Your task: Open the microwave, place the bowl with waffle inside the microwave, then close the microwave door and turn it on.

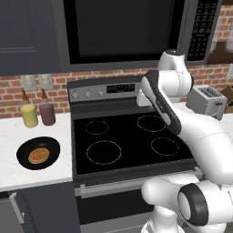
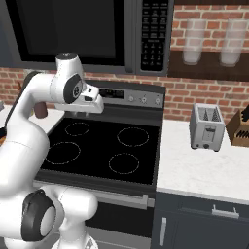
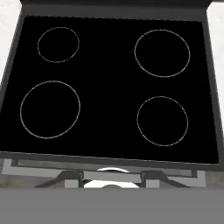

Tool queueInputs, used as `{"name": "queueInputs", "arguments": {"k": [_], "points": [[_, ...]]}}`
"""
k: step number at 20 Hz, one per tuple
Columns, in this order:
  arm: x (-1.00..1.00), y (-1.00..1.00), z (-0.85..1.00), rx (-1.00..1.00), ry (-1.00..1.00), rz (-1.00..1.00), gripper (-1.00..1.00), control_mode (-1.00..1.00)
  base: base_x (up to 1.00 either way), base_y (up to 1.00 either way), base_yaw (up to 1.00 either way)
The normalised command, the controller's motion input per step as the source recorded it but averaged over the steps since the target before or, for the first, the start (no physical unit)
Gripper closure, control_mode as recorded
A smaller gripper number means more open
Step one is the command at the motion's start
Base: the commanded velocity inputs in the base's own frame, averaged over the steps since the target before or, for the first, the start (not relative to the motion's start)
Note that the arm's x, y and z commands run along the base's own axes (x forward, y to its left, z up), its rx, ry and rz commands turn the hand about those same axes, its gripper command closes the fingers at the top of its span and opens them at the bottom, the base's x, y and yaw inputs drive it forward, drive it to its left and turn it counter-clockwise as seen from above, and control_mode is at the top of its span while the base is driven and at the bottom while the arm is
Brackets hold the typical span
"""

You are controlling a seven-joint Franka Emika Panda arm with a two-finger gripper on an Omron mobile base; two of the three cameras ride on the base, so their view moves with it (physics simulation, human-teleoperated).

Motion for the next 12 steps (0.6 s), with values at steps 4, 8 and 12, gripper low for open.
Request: {"name": "queueInputs", "arguments": {"k": [4,8,12], "points": [[-0.02,0.01,0.1,-0.01,-0.04,0.0,-1.0,-1.0,0.0,0.0,0.0],[-0.31,-0.3,0.76,0.12,-0.48,-0.06,-1.0,-1.0,0.0,0.0,0.0],[-0.36,-0.64,0.98,0.22,-0.59,-0.07,-1.0,-1.0,0.0,0.0,0.0]]}}
